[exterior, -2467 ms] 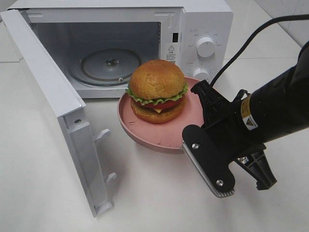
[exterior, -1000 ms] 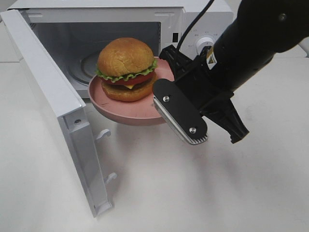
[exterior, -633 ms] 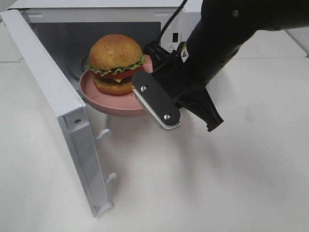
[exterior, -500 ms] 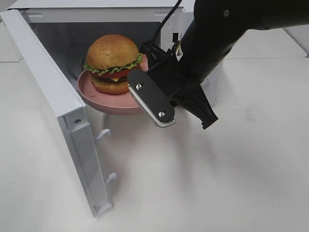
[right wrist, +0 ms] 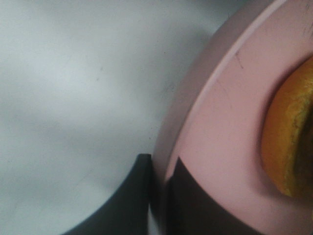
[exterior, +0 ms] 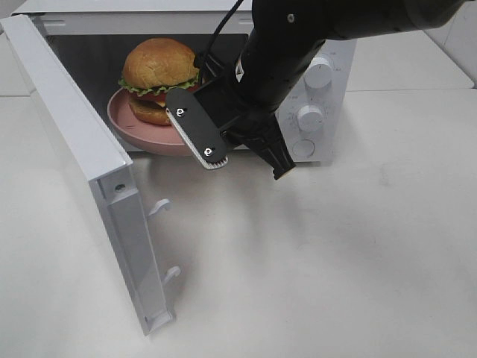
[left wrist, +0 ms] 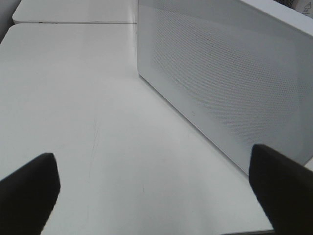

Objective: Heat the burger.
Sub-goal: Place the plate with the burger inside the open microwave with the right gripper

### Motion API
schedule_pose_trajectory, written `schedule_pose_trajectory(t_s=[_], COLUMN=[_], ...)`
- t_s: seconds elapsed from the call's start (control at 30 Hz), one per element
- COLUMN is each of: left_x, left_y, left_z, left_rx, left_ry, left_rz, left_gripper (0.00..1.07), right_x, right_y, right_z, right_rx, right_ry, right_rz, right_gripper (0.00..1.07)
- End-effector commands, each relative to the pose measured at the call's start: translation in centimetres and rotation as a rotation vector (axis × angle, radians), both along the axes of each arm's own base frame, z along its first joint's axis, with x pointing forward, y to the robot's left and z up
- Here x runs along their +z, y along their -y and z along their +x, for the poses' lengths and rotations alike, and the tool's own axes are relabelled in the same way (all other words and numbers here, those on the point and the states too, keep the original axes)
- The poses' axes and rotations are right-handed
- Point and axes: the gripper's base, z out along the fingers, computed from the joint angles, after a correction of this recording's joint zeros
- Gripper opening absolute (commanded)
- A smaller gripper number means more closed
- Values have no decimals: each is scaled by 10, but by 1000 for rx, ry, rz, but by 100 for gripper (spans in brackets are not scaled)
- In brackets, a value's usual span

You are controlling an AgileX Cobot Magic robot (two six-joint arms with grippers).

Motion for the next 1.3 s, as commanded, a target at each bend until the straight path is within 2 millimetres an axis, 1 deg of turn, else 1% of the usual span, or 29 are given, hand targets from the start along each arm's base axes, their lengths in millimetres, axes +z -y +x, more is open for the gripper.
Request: schedule_pose_trajectory(t_s=[0.03, 0.07, 0.27, 0.3, 0.43, 0.5, 0.53, 0.57, 0.77, 0.97, 1.03, 1.3], left_x=[1, 1, 1, 1, 1, 1, 1, 1, 1, 1, 1, 1], left_y=[1, 1, 1, 1, 1, 1, 1, 1, 1, 1, 1, 1], left_z=[-2, -2, -2, -2, -2, -2, -2, -2, -2, -2, -2, -2], left_rx=[-5, -5, -5, -5, -5, -5, -5, -5, -5, -5, -5, -5], left_ry=[25, 25, 25, 25, 25, 25, 25, 25, 25, 25, 25, 25], left_rz=[-6, -6, -6, -6, -6, -6, -6, -6, -6, -6, -6, -6], left_gripper=[98, 98, 98, 98, 98, 98, 98, 98, 98, 98, 98, 98], right_x=[11, 11, 6, 5, 4, 2, 2, 2, -2, -6, -12, -17], right_y=[-10, -14, -20, -23, -28, -33, -33, -37, -46, -50, -54, -59], right_z=[11, 16, 25, 29, 35, 42, 42, 47, 59, 67, 74, 83], right_rx=[-23, -46, -67, -80, -101, -124, -124, -127, -152, -163, -180, -168], right_ry=[71, 70, 67, 67, 70, 64, 64, 67, 74, 94, 102, 131], right_rz=[62, 75, 66, 73, 91, 96, 96, 89, 103, 99, 104, 93], right_gripper=[0, 0, 0, 0, 0, 0, 0, 0, 0, 0, 0, 0])
